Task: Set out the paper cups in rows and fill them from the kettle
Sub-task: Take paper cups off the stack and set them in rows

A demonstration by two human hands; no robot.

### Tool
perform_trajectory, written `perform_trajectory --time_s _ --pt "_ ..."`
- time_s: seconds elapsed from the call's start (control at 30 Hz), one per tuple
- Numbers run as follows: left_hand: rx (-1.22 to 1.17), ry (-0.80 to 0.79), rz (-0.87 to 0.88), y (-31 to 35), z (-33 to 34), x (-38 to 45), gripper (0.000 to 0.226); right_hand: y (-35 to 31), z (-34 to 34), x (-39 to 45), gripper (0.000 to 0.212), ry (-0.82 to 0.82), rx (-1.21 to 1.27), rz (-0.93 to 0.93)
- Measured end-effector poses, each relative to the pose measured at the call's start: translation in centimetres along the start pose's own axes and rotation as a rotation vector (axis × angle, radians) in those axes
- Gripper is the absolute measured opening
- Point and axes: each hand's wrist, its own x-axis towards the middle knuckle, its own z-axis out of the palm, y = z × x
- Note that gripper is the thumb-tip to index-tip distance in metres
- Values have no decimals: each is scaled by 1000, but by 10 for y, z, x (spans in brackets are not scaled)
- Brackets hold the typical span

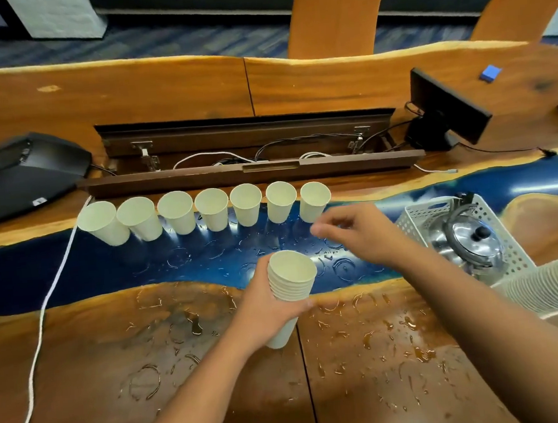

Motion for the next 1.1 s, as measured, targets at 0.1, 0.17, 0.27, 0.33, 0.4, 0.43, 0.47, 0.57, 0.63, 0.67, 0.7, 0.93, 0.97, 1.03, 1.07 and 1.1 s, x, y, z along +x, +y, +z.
perform_trajectory --time_s 0.1,0.17,0.27,0.33,0.4,0.43,0.47,0.57,0.63,0.67,0.7,0.93,0.97,1.03,1.07,1.1 --pt "16 -16 -14 2 6 3 84 -11 1 -26 19 -213 -189 -83" --pt "41 -27 -6 6 9 3 81 -12 3 -34 24 -299 -295 -117" --pt "59 -38 22 10 12 4 82 -16 1 -40 24 -327 -398 -132" --pt "73 -41 41 12 13 4 82 -20 0 -44 26 -336 -453 -162" --pt "86 -47 50 14 14 2 82 -26 -1 -47 27 -336 -509 -191" --pt "87 -48 53 14 15 1 82 -29 0 -49 27 -328 -533 -201" --pt "83 -49 57 15 15 0 81 -30 -1 -50 27 -314 -551 -209" --pt "65 -51 63 16 18 -4 81 -31 -3 -55 27 -279 -566 -217" --pt "55 -56 69 17 21 -5 82 -29 -5 -58 25 -271 -564 -216" --pt "53 -62 73 18 22 -6 82 -28 -6 -59 24 -268 -561 -212" --pt "52 -70 77 18 24 -6 83 -27 -7 -61 24 -266 -558 -202" --pt "60 -102 111 24 34 -3 80 -25 -25 -67 21 -151 -551 -214" --pt "54 -104 112 25 35 -2 81 -27 -29 -67 20 -132 -540 -226" --pt "44 -103 113 25 36 1 82 -30 -38 -68 17 -56 -460 -273" --pt "44 -103 110 25 37 2 83 -31 -45 -69 16 -1 -409 -283" --pt "46 -103 108 25 38 3 84 -30 -52 -68 17 61 -375 -283"
